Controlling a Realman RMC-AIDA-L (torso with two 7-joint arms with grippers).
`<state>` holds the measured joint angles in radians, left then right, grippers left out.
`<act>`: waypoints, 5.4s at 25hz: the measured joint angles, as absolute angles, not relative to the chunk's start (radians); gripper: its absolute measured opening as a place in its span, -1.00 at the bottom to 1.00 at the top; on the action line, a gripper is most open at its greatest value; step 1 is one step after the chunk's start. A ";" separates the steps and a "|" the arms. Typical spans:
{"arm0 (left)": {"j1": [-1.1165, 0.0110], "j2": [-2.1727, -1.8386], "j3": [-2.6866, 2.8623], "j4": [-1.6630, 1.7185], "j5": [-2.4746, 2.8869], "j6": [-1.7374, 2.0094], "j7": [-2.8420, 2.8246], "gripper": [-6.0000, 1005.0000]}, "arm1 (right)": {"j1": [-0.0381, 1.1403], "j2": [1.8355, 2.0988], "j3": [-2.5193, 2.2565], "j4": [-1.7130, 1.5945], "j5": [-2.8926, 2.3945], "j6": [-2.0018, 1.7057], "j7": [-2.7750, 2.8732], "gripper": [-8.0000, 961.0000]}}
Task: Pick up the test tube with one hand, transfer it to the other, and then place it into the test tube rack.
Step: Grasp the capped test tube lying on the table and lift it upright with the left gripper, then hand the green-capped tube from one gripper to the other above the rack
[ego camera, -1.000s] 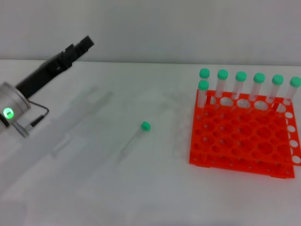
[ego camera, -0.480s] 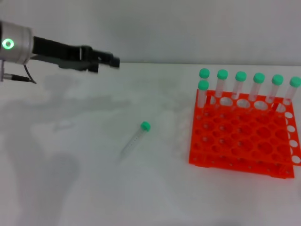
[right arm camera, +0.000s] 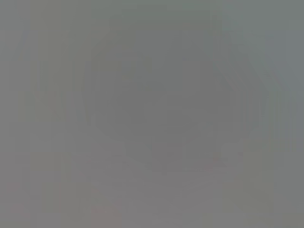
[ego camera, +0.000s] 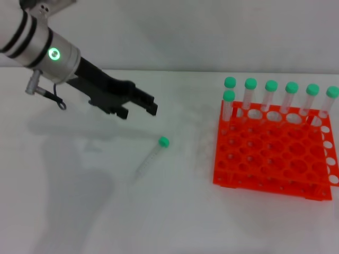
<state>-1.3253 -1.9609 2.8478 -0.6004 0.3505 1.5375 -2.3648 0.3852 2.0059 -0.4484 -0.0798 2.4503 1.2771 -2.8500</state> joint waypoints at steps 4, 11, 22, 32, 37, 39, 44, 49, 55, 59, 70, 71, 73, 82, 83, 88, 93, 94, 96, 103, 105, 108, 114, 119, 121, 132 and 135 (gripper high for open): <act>-1.331 -1.970 2.847 -0.555 0.435 1.534 -2.405 0.47 | 0.387 2.007 -0.440 -0.080 2.454 1.268 -2.850 0.82; -1.399 -2.032 2.847 -0.476 0.673 1.445 -2.505 0.43 | 0.399 2.007 -0.439 -0.080 2.454 1.238 -2.850 0.82; -1.431 -2.073 2.847 -0.370 0.809 1.273 -2.558 0.25 | 0.389 2.009 -0.439 -0.080 2.454 1.236 -2.849 0.82; -1.428 -2.076 2.846 -0.282 0.855 1.184 -2.552 0.20 | 0.386 2.010 -0.439 -0.078 2.454 1.238 -2.849 0.82; -1.430 -2.076 2.845 -0.261 0.880 1.175 -2.552 0.17 | 0.385 2.008 -0.439 -0.078 2.454 1.237 -2.849 0.82; -1.431 -2.076 2.845 -0.245 0.897 1.166 -2.552 0.16 | 0.385 2.007 -0.439 -0.078 2.454 1.237 -2.849 0.82; -1.433 -2.077 2.845 -0.220 0.935 1.142 -2.559 0.13 | 0.385 2.006 -0.439 -0.078 2.454 1.236 -2.849 0.82; -1.437 -2.077 2.845 -0.200 0.953 1.123 -2.560 -0.12 | 0.385 2.005 -0.439 -0.079 2.454 1.235 -2.849 0.82; -1.433 -2.077 2.845 -0.189 0.954 1.114 -2.561 -0.32 | 0.385 2.003 -0.439 -0.080 2.454 1.236 -2.849 0.82; -1.428 -2.077 2.845 -0.179 0.954 1.110 -2.563 -0.36 | 0.385 2.003 -0.439 -0.080 2.454 1.238 -2.849 0.82; -1.417 -2.078 2.844 -0.175 0.987 1.111 -2.585 -0.47 | 0.385 2.005 -0.439 -0.080 2.454 1.240 -2.848 0.82; -1.417 -2.078 2.844 -0.175 0.988 1.109 -2.586 -0.48 | 0.385 2.005 -0.439 -0.080 2.454 1.241 -2.847 0.82; -1.417 -2.077 2.844 -0.175 0.988 1.102 -2.586 -0.50 | 0.385 2.006 -0.439 -0.080 2.454 1.242 -2.847 0.82; -1.423 -2.077 2.844 -0.187 0.960 1.073 -2.586 -0.63 | 0.385 2.008 -0.428 -0.080 2.454 1.242 -2.847 0.82; -1.424 -2.076 2.844 -0.196 0.937 1.062 -2.580 -0.63 | 0.385 2.008 -0.427 -0.080 2.455 1.242 -2.847 0.82; -1.401 -2.074 2.844 -0.289 0.680 1.013 -2.426 -0.63 | 0.383 2.008 -0.426 -0.080 2.466 1.242 -2.847 0.82; -1.328 -2.074 2.844 -0.400 0.277 0.982 -2.181 -0.63 | 0.382 2.008 -0.426 -0.080 2.467 1.243 -2.847 0.82; -1.303 -2.073 2.844 -0.416 0.177 0.982 -2.129 -0.63 | 0.382 2.008 -0.426 -0.080 2.467 1.243 -2.845 0.82; -1.252 -2.070 2.844 -0.435 -0.001 0.986 -2.039 -0.63 | 0.382 2.008 -0.426 -0.081 2.467 1.243 -2.835 0.82; -1.046 -2.072 2.844 -0.420 -0.591 1.068 -1.692 -0.63 | 0.380 2.003 -0.389 -0.087 2.466 1.231 -2.761 0.82; -0.972 -2.075 2.844 -0.347 -0.818 1.123 -1.510 -0.63 | 0.375 1.998 -0.392 -0.107 2.463 1.200 -2.689 0.82; -0.896 -2.075 2.844 -0.209 -1.051 1.191 -1.253 -0.63 | 0.364 1.990 -0.403 -0.146 2.457 1.147 -2.597 0.82; -0.874 -2.079 2.843 -0.039 -1.106 1.248 -0.913 -0.63 | 0.347 1.957 -0.485 -0.183 2.453 1.110 -2.449 0.82; -0.917 -2.087 2.843 0.110 -1.009 1.216 -0.663 -0.63 | 0.307 1.888 -0.610 -0.266 2.366 1.122 -2.188 0.82; -0.940 -2.088 2.842 0.173 -0.960 1.169 -0.572 -0.63 | 0.296 1.859 -0.622 -0.294 2.299 1.153 -2.093 0.82; -0.960 -2.107 2.829 0.345 -0.923 0.997 -0.337 -0.63 | 0.321 1.814 -0.627 -0.454 1.957 1.509 -1.924 0.82; -0.959 -2.107 2.829 0.369 -0.922 0.988 -0.308 -0.63 | 0.379 1.821 -0.635 -0.476 1.859 1.550 -1.909 0.82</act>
<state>-0.9594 -2.1073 2.8286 0.3694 -0.9216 0.9878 -0.3077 0.3789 1.8214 -0.6350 -0.4758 1.8588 1.5505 -1.9089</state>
